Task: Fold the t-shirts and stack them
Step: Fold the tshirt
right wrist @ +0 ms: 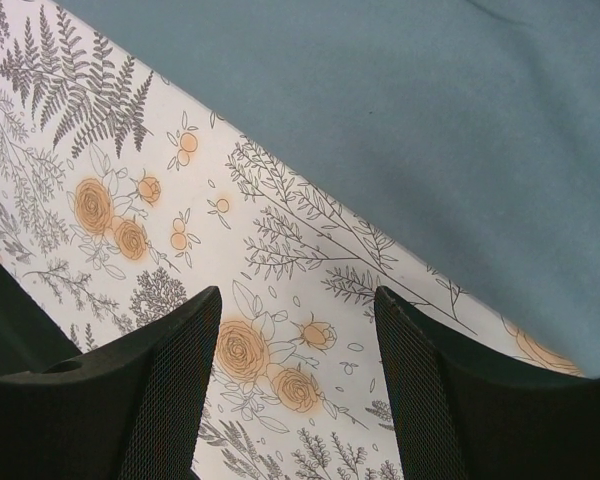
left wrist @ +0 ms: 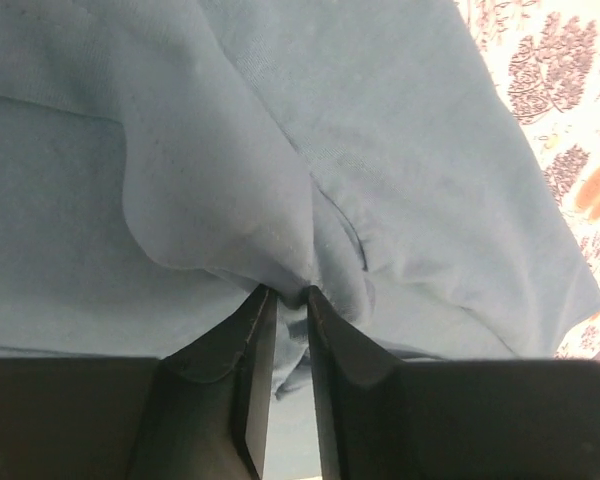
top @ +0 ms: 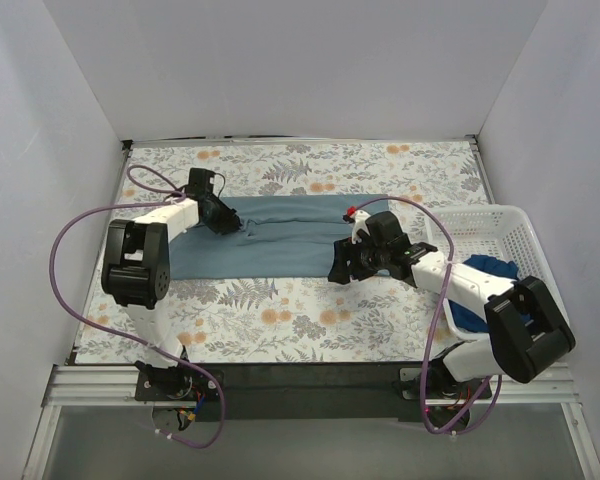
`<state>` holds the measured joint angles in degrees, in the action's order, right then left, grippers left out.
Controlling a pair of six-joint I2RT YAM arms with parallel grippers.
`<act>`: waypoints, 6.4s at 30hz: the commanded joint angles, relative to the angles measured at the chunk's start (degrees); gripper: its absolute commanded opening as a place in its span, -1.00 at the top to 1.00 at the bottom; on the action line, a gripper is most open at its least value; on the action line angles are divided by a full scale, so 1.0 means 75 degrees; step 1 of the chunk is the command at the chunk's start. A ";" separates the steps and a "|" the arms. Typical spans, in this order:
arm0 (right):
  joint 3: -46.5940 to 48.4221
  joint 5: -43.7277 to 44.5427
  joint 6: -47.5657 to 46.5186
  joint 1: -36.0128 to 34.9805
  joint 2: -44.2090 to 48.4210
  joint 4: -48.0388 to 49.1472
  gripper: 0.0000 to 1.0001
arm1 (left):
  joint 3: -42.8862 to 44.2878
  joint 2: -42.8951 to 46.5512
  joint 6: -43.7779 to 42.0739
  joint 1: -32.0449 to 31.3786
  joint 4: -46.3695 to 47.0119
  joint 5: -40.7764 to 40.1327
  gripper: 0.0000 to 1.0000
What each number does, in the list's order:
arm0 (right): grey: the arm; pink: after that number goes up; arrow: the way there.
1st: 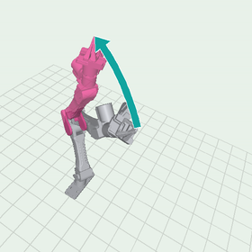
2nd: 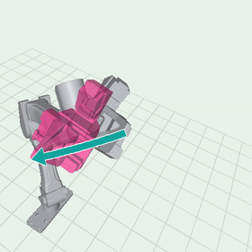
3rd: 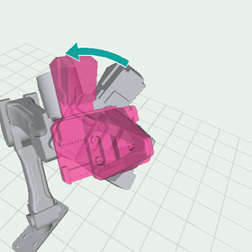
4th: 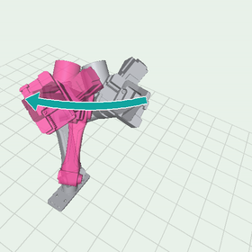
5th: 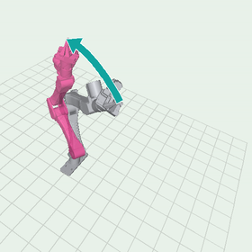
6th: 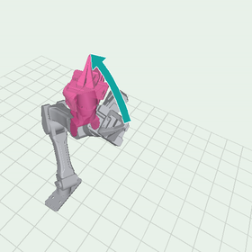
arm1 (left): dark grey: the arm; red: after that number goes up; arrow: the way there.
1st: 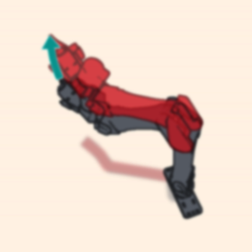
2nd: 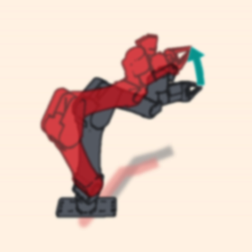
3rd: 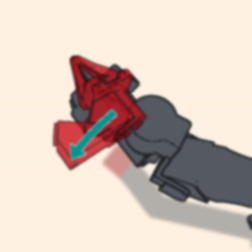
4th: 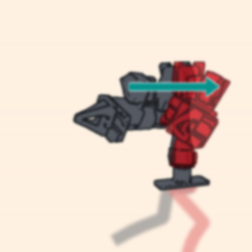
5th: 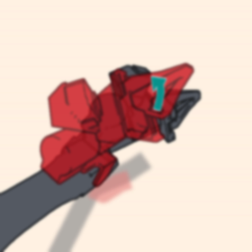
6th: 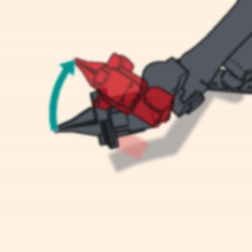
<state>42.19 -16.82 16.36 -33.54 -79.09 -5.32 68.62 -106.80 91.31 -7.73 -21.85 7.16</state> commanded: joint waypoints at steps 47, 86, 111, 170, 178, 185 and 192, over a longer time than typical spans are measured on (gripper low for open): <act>0.0758 -0.1167 0.1018 0.1133 -0.0845 -0.0017 -0.39 | -0.3690 0.5348 -0.0198 0.1886 -0.1167 -0.0486 0.18; 0.3970 -0.1730 0.0643 0.0171 -0.3750 0.1494 -0.32 | -0.1192 0.0659 -0.0702 0.1628 0.0932 0.0147 0.44; 0.8425 -0.2655 0.0151 -0.0356 -0.7689 0.2115 0.12 | -0.0571 0.0717 -0.1241 0.1581 0.0194 -0.0521 1.00; 0.8284 -0.2867 0.1638 -0.0743 -0.7934 0.2913 0.63 | 0.0086 0.0940 -0.1487 0.1546 -0.0931 -0.1610 0.19; 0.7405 -0.2281 0.1628 -0.0509 -0.8111 0.3264 0.63 | -0.0009 0.0775 -0.1499 0.1534 -0.0861 -0.1541 0.22; 0.7055 -0.2666 0.1217 -0.0345 -0.7164 0.3229 0.56 | -0.0254 0.1407 -0.1534 0.1382 -0.1012 -0.1634 0.14; 0.4338 -0.1639 0.0363 0.0229 -0.4238 0.2201 0.43 | -0.1435 0.2427 -0.1440 0.1300 -0.1235 -0.1903 0.11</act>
<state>79.77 -34.22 23.77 -34.63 -122.06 14.63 61.14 -94.02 80.18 2.24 -29.91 -4.49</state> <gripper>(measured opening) 0.280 0.444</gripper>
